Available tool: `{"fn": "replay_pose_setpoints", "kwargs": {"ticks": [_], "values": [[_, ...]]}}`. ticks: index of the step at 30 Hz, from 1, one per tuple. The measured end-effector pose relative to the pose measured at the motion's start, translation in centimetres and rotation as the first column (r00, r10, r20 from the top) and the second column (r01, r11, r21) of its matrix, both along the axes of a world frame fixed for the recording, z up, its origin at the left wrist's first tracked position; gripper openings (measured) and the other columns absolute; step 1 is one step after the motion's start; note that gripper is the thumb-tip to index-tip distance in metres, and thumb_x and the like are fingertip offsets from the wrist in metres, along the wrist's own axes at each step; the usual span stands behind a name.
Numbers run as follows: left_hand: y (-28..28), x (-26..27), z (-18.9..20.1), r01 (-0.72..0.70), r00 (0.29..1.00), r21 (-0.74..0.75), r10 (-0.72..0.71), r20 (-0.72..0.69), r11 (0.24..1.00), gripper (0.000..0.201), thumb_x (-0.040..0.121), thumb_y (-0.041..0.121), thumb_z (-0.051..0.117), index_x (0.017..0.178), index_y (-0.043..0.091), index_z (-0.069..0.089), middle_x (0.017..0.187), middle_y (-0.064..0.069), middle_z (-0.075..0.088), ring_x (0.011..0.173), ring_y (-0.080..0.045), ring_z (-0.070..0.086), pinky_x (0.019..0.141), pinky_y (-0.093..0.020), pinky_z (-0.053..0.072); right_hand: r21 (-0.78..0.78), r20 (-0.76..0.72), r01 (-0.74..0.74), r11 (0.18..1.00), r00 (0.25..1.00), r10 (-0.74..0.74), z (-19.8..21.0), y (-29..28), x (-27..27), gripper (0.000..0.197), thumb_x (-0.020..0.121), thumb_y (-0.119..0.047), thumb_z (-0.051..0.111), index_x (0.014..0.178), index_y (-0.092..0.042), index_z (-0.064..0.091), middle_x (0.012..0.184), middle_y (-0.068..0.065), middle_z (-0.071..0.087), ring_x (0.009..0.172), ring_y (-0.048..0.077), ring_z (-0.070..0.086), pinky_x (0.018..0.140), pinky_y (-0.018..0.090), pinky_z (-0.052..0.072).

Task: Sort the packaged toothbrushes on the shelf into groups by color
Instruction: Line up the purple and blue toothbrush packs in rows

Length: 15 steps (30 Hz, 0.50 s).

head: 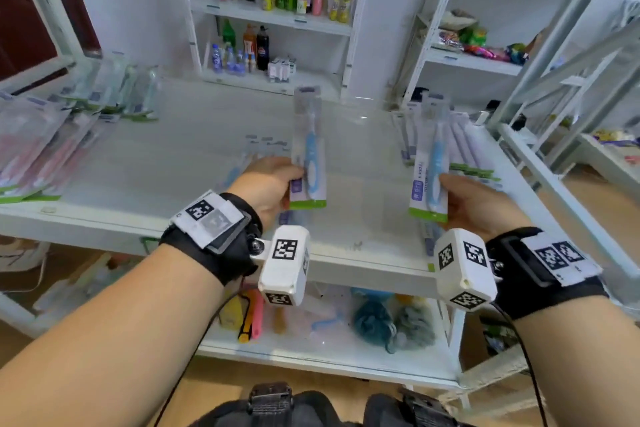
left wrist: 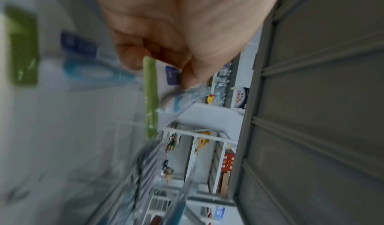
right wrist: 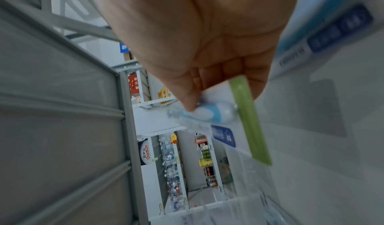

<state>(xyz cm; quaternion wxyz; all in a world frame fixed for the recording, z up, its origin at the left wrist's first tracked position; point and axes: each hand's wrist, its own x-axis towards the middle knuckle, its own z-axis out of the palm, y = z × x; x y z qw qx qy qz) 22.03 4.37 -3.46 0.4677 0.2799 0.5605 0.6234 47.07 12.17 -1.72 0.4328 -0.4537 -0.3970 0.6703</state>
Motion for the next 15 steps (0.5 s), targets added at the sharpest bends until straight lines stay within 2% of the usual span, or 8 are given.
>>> {"fn": "replay_pose_setpoints", "kwargs": {"ticks": [2, 4, 8, 11, 13, 15], "values": [[1.0, 3.3, -0.4, 0.081, 0.997, -0.048, -0.081, 0.017, 0.996, 0.023, 0.09, -0.005, 0.048, 0.071, 0.006, 0.053, 0.069, -0.013, 0.056, 0.059, -0.021, 0.058, 0.062, -0.032, 0.052, 0.01, -0.021, 0.051, 0.999, 0.999, -0.05, 0.1, 0.3, 2.6, 0.014, 0.094, -0.008, 0.049, 0.089, -0.003, 0.06, 0.071, 0.012, 0.073, 0.06, 0.021, 0.071, 0.047, 0.028, 0.054], [1.9, 6.2, -1.1, 0.152, 0.988, -0.104, -0.153, 0.003, 0.983, 0.018, 0.091, -0.003, 0.049, 0.076, 0.006, 0.054, 0.075, -0.015, 0.056, 0.062, -0.022, 0.058, 0.065, -0.036, 0.053, 0.006, -0.012, 0.09, 0.996, 0.996, -0.09, 0.0, 0.9, 5.4, 0.013, 0.094, -0.006, 0.048, 0.087, -0.006, 0.06, 0.069, 0.01, 0.072, 0.059, 0.02, 0.07, 0.051, 0.029, 0.056], [3.2, 10.6, -2.4, 0.221, 0.974, -0.166, -0.225, -0.008, 0.961, 0.014, 0.091, -0.002, 0.053, 0.079, 0.005, 0.057, 0.067, -0.009, 0.064, 0.055, -0.016, 0.063, 0.068, -0.035, 0.056, 0.009, 0.078, 0.137, 0.991, 0.987, -0.137, -0.3, 2.4, 10.7, 0.015, 0.092, -0.002, 0.048, 0.083, -0.009, 0.057, 0.06, 0.005, 0.07, 0.052, 0.016, 0.067, 0.05, 0.028, 0.057], [4.0, 12.6, -3.0, 0.233, 0.968, -0.202, -0.247, -0.048, 0.951, 0.013, 0.09, 0.0, 0.055, 0.079, 0.006, 0.059, 0.056, -0.001, 0.066, 0.048, -0.009, 0.063, 0.053, -0.025, 0.056, 0.037, 0.179, 0.165, 0.986, 0.969, -0.169, -1.2, 3.2, 14.1, 0.013, 0.088, 0.002, 0.051, 0.085, -0.008, 0.06, 0.049, 0.003, 0.062, 0.045, 0.014, 0.056, 0.046, 0.023, 0.048], [4.5, 13.5, -3.3, 0.223, 0.964, -0.229, -0.249, -0.093, 0.947, 0.01, 0.09, 0.002, 0.057, 0.081, 0.005, 0.061, 0.067, -0.006, 0.068, 0.052, -0.01, 0.064, 0.053, -0.023, 0.057, 0.069, 0.245, 0.17, 0.983, 0.952, -0.182, -2.0, 3.7, 15.9, 0.012, 0.085, 0.004, 0.056, 0.087, -0.006, 0.062, 0.049, 0.003, 0.058, 0.039, 0.01, 0.046, 0.041, 0.02, 0.037], [4.9, 14.0, -3.7, 0.204, 0.959, -0.242, -0.243, -0.142, 0.948, 0.005, 0.089, 0.003, 0.059, 0.085, 0.002, 0.062, 0.082, -0.014, 0.066, 0.062, -0.017, 0.064, 0.057, -0.025, 0.057, 0.104, 0.306, 0.163, 0.981, 0.933, -0.188, -2.8, 4.1, 17.4, 0.011, 0.083, 0.003, 0.06, 0.086, -0.007, 0.064, 0.059, 0.008, 0.059, 0.038, 0.009, 0.045, 0.039, 0.02, 0.034]]}}
